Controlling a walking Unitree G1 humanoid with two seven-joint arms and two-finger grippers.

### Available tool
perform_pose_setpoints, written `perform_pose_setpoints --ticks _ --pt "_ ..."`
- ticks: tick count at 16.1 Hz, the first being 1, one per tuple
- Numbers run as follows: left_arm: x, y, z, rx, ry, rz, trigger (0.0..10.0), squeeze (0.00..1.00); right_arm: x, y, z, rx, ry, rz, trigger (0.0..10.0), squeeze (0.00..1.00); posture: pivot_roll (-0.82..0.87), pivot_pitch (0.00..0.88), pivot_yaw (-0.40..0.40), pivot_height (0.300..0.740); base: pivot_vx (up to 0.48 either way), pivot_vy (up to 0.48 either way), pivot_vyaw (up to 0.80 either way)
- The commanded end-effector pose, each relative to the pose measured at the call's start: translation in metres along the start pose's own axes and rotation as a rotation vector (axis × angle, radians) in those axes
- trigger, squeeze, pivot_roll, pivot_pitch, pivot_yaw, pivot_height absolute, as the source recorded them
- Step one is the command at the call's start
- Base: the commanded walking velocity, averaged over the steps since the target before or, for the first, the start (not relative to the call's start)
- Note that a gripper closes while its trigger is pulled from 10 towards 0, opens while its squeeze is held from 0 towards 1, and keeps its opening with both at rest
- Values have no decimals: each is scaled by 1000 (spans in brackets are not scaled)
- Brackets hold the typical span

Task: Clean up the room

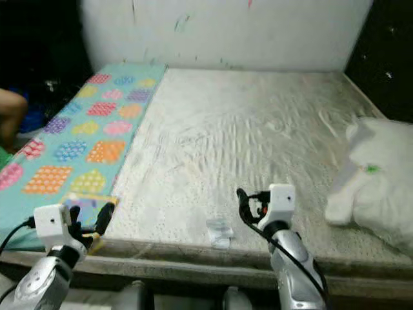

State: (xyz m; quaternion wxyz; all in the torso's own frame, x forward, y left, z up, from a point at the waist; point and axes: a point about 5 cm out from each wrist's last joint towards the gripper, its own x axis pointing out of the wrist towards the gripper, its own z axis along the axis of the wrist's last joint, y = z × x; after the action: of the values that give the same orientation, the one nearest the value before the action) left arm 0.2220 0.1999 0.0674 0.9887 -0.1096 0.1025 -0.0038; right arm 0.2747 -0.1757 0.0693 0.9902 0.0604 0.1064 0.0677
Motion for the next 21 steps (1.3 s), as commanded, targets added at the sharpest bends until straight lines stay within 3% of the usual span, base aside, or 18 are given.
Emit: perform_pose_setpoints --ticks 1,21 --pt "1 0 6 1 -19 8 10000 0 0 1 5 -7 -16 10 10000 0 -56 10 27 611 0 0 0" --pt "1 -4 6 -22 -37 -28 10000 0 5 4 6 -15 -16 30 10000 0 -56 10 22 580 0 0 0"
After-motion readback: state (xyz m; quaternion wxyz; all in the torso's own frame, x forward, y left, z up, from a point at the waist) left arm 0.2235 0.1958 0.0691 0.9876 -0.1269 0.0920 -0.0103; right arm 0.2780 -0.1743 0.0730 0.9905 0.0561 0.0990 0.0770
